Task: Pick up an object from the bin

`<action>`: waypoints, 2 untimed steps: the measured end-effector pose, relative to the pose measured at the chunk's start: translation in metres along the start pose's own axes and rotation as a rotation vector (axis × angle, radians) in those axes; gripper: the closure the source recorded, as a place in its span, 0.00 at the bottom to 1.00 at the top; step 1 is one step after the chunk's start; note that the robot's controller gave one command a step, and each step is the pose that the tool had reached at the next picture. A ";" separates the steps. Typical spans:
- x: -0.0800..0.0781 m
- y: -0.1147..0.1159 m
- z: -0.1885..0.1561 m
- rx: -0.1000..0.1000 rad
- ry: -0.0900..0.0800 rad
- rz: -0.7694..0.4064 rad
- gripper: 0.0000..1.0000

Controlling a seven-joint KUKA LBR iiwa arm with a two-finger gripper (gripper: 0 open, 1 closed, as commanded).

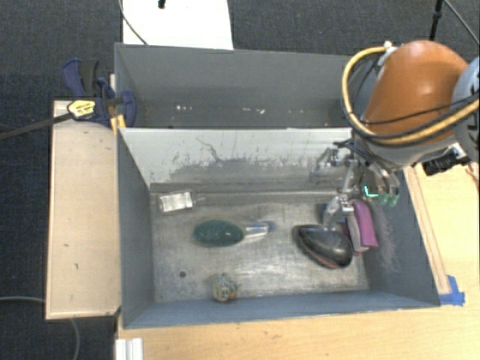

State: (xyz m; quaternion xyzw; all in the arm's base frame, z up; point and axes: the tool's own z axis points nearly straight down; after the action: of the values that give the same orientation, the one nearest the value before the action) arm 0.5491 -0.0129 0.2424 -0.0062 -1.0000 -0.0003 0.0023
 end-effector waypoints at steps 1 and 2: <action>-0.039 0.058 0.106 -0.001 -0.001 -0.080 0.00; -0.022 0.066 0.169 -0.001 -0.011 0.160 0.00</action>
Offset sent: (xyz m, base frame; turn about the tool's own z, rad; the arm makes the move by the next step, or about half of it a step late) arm 0.0391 0.0545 -0.1017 -0.0747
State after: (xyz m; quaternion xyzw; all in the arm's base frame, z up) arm 0.5709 0.0531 0.0732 -0.0861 -0.9963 -0.0008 -0.0031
